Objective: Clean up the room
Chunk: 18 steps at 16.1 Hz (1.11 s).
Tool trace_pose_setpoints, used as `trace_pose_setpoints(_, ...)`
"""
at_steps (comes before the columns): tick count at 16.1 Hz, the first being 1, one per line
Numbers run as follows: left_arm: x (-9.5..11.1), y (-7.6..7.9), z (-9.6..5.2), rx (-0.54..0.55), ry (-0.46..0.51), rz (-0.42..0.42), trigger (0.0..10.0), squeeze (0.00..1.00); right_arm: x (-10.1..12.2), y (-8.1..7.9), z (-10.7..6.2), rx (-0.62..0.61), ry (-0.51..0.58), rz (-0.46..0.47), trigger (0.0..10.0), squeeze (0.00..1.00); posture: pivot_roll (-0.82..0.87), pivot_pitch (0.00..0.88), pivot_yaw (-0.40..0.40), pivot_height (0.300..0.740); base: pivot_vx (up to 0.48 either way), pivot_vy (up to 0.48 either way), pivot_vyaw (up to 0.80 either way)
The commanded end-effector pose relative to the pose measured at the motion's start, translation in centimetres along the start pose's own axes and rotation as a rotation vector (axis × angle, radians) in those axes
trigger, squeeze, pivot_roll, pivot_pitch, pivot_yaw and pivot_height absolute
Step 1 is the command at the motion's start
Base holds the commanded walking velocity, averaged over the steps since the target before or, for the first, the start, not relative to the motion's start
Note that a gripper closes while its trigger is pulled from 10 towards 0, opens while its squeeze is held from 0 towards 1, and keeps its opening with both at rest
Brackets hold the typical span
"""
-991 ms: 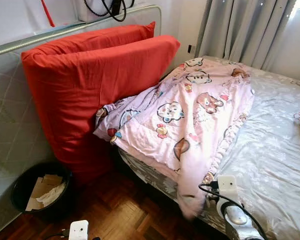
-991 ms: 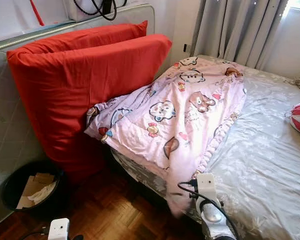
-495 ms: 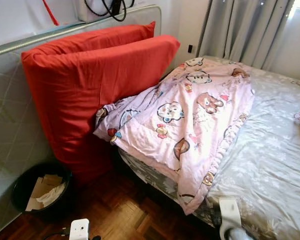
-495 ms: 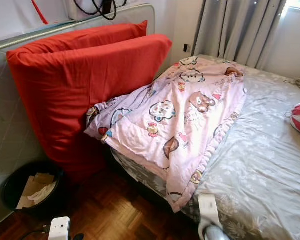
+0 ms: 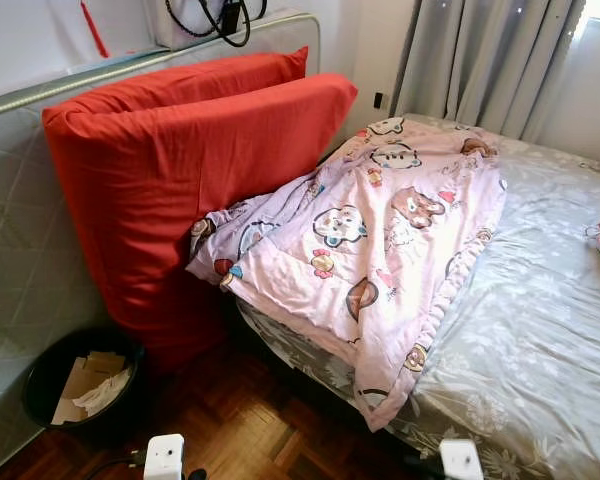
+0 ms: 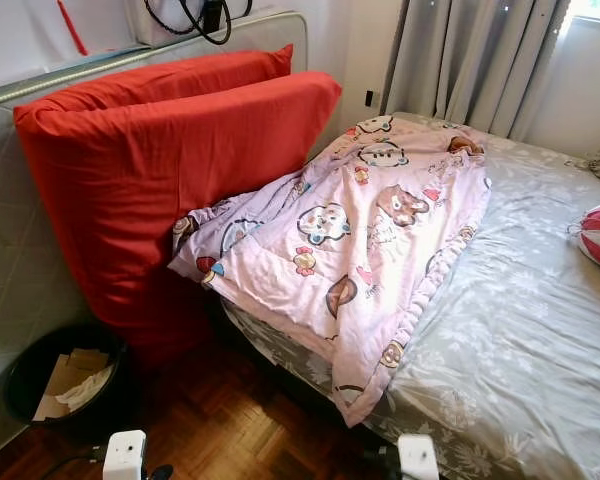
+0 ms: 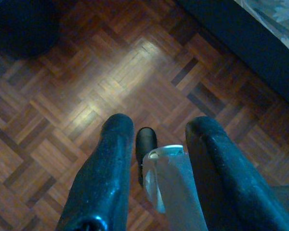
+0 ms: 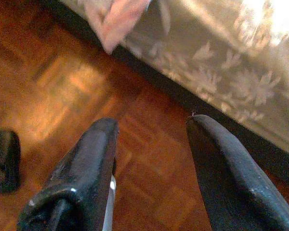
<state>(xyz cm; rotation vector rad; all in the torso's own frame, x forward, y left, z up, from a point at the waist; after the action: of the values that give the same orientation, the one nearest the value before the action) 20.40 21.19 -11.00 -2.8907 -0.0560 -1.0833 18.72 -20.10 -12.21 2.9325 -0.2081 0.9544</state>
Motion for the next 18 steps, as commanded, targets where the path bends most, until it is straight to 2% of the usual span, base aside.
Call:
trace_pose_setpoints(1, 0.0, -0.1, 0.0, -0.003, -0.017, 0.008, 10.0, 0.00, 0.5, -0.1, 0.1, -0.002, 0.019, 0.019, 10.0, 0.00, 0.06, 0.000, -0.023, 0.740, 0.000, 0.000, 0.00)
trace_pose_setpoints(4, 0.2, -0.2, 0.1, -0.002, -0.017, 0.010, 10.0, 0.00, 1.3, -0.4, 0.1, -0.002, 0.059, 0.023, 10.0, 0.00, 0.05, 0.000, -0.012, 0.740, 0.000, 0.000, 0.00)
trace_pose_setpoints(7, -0.1, 0.0, 0.1, -0.009, -0.022, 0.007, 10.0, 0.00, 1.1, -0.8, 0.1, -0.005, 0.053, 0.007, 10.0, 0.00, 0.04, 0.000, -0.001, 0.740, 0.000, 0.000, 0.80)
trace_pose_setpoints(11, -0.5, -0.4, -0.1, -0.005, -0.040, 0.003, 10.0, 0.00, 0.7, -0.5, 0.1, -0.010, 0.038, -0.005, 10.0, 0.00, 0.05, 0.000, -0.006, 0.740, 0.000, 0.000, 0.80)
trace_pose_setpoints(14, -1.1, -0.8, -0.2, 0.004, -0.056, 0.007, 10.0, 0.00, 0.5, -1.2, 0.1, 0.023, 0.023, -0.031, 10.0, 0.00, 0.05, 0.000, -0.009, 0.740, 0.000, 0.000, 0.80)
trace_pose_setpoints(18, -1.3, -0.5, -0.3, 0.002, -0.063, -0.002, 10.0, 0.00, 0.5, -1.1, 0.1, 0.026, 0.021, -0.029, 10.0, 0.00, 0.05, 0.000, -0.012, 0.740, 0.000, 0.000, 0.80)
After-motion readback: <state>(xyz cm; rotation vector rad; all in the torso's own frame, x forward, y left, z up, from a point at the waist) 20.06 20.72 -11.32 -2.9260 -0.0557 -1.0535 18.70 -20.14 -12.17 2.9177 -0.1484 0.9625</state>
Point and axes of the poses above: a point about 5 cm out from each wrist's last joint towards the gripper, its own z axis pointing out of the wrist towards the gripper, its own x axis along the axis of the wrist's last joint, y = z × x, the point moved 4 cm from there along z, pointing out of the wrist towards the gripper, and after that the axes turned 5 degrees about z, right-handed, at the moved point
